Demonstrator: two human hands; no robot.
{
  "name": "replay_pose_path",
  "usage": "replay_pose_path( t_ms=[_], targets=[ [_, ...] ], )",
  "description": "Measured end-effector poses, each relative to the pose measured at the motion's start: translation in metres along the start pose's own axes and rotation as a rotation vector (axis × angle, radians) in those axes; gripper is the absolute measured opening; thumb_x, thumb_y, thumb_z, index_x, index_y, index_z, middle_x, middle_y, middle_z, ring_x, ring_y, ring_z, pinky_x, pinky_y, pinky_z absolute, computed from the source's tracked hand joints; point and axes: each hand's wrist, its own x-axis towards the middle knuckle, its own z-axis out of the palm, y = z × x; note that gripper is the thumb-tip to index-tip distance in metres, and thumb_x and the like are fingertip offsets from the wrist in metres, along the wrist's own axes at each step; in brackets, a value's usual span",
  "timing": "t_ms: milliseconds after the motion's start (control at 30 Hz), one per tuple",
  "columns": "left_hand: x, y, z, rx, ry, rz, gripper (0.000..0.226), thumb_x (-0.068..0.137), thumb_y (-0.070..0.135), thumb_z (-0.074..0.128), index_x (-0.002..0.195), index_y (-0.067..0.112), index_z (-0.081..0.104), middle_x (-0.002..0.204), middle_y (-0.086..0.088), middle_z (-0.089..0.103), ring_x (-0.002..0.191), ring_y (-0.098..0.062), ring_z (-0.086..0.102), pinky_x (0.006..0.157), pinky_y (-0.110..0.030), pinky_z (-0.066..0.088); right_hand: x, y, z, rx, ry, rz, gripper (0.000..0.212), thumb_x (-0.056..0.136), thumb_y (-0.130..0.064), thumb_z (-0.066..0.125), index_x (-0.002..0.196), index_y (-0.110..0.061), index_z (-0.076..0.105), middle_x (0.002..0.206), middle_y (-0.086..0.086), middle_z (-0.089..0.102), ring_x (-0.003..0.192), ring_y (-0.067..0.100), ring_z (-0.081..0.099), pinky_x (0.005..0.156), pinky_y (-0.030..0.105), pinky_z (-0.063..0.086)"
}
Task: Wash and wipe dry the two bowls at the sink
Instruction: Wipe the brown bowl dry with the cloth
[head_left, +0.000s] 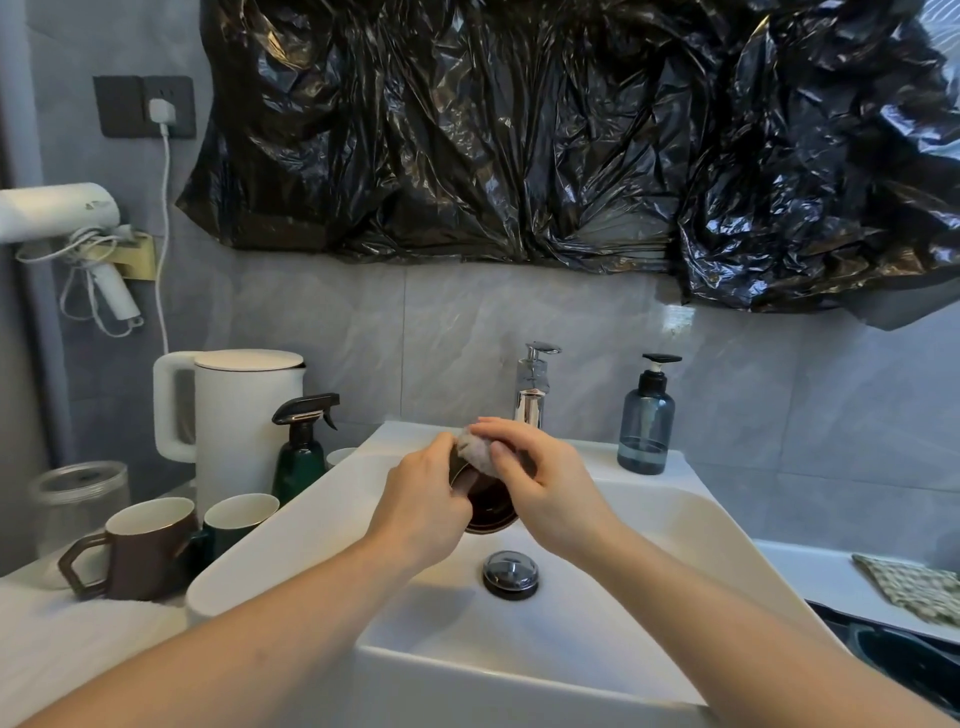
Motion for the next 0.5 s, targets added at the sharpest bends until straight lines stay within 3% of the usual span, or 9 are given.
replay_pose_path(
  t_ms=[67, 133, 233, 300, 367, 433, 500],
  targets=[
    [0.001, 0.001, -0.001, 0.009, 0.025, -0.005, 0.013, 0.099, 0.020, 0.064, 0.111, 0.021, 0.061, 0.107, -0.003, 0.073, 0.100, -0.034, 0.063, 0.081, -0.044, 0.051, 0.001, -0.001, -0.004, 0.049, 0.019, 0.113, 0.028, 0.107, -0.029, 0.049, 0.120, -0.037, 0.072, 0.110, -0.017, 0.074, 0.102, -0.001, 0.067, 0.087, 0.024, 0.055],
    [0.000, 0.003, -0.001, 0.015, 0.036, -0.003, 0.010, 0.100, 0.022, 0.065, 0.108, 0.021, 0.059, 0.106, -0.003, 0.072, 0.099, -0.034, 0.062, 0.082, -0.043, 0.050, 0.000, 0.000, -0.009, 0.055, 0.017, 0.180, 0.030, 0.108, -0.039, 0.044, 0.117, -0.041, 0.072, 0.101, -0.016, 0.076, 0.095, -0.001, 0.069, 0.084, 0.023, 0.055],
    [-0.001, 0.004, 0.001, 0.010, 0.007, -0.001, 0.013, 0.100, 0.021, 0.064, 0.112, 0.022, 0.060, 0.109, -0.004, 0.073, 0.101, -0.036, 0.063, 0.083, -0.045, 0.052, -0.002, 0.000, -0.009, 0.018, 0.011, 0.133, 0.027, 0.107, -0.036, 0.047, 0.119, -0.038, 0.072, 0.103, -0.020, 0.074, 0.096, -0.008, 0.066, 0.083, 0.014, 0.050],
    [-0.001, 0.004, 0.001, 0.006, -0.006, 0.002, 0.021, 0.098, 0.018, 0.063, 0.118, 0.024, 0.060, 0.110, -0.004, 0.074, 0.101, -0.036, 0.065, 0.078, -0.042, 0.050, -0.003, -0.001, -0.004, -0.040, 0.000, -0.018, 0.026, 0.104, -0.025, 0.054, 0.120, -0.033, 0.073, 0.116, -0.019, 0.070, 0.109, -0.008, 0.063, 0.092, 0.010, 0.046],
    [-0.001, 0.003, 0.000, 0.001, 0.004, 0.005, 0.024, 0.098, 0.017, 0.063, 0.120, 0.024, 0.061, 0.109, -0.004, 0.074, 0.101, -0.036, 0.065, 0.075, -0.039, 0.046, -0.002, -0.001, -0.001, -0.061, 0.005, -0.066, 0.025, 0.103, -0.023, 0.057, 0.122, -0.029, 0.073, 0.122, -0.019, 0.069, 0.119, -0.005, 0.059, 0.100, 0.012, 0.044],
    [0.000, 0.003, -0.001, -0.013, 0.033, -0.014, 0.019, 0.099, 0.018, 0.064, 0.117, 0.023, 0.063, 0.106, -0.003, 0.074, 0.099, -0.034, 0.064, 0.076, -0.038, 0.045, 0.001, 0.004, -0.003, 0.041, 0.016, 0.084, 0.023, 0.105, -0.033, 0.053, 0.117, -0.033, 0.074, 0.110, -0.017, 0.074, 0.108, -0.002, 0.066, 0.094, 0.018, 0.051],
    [0.001, 0.002, -0.003, -0.035, 0.063, -0.037, 0.016, 0.101, 0.021, 0.065, 0.116, 0.024, 0.064, 0.104, -0.001, 0.072, 0.094, -0.030, 0.063, 0.079, -0.038, 0.047, 0.003, 0.015, -0.005, 0.082, 0.014, 0.230, 0.035, 0.108, -0.043, 0.042, 0.105, -0.028, 0.073, 0.097, -0.009, 0.076, 0.098, 0.008, 0.070, 0.091, 0.033, 0.056]
  ],
)
